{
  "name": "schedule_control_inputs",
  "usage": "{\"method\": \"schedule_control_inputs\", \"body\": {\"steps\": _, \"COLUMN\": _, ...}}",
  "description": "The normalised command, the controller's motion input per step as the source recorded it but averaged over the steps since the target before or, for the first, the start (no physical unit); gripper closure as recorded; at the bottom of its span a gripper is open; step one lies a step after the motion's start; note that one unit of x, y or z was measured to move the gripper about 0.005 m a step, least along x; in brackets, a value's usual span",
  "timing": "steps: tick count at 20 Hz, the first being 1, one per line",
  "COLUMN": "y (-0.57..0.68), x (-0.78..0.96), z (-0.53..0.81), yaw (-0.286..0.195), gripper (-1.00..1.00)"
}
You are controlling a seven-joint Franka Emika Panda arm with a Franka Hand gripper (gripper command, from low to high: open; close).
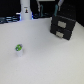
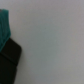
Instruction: Open the kcup holder, insert the kcup into the holder, and close the kcup holder
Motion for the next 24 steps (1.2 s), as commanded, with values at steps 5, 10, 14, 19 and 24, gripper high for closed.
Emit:
{"method": "schedule_control_inputs", "body": {"steps": 5, "y": 0.7, "x": -0.19, "z": 0.01, "yaw": -0.201, "gripper": -1.0}}
{"method": "schedule_control_inputs", "body": {"steps": 10, "y": 0.7, "x": -0.2, "z": 0.0, "yaw": -0.202, "gripper": -1.0}}
{"method": "schedule_control_inputs", "body": {"steps": 14, "y": 0.67, "x": -0.21, "z": -0.07, "yaw": -0.196, "gripper": -1.0}}
{"method": "schedule_control_inputs", "body": {"steps": 19, "y": 0.62, "x": -0.18, "z": -0.17, "yaw": -0.185, "gripper": -1.0}}
{"method": "schedule_control_inputs", "body": {"steps": 24, "y": 0.57, "x": -0.18, "z": -0.23, "yaw": -0.17, "gripper": -1.0}}
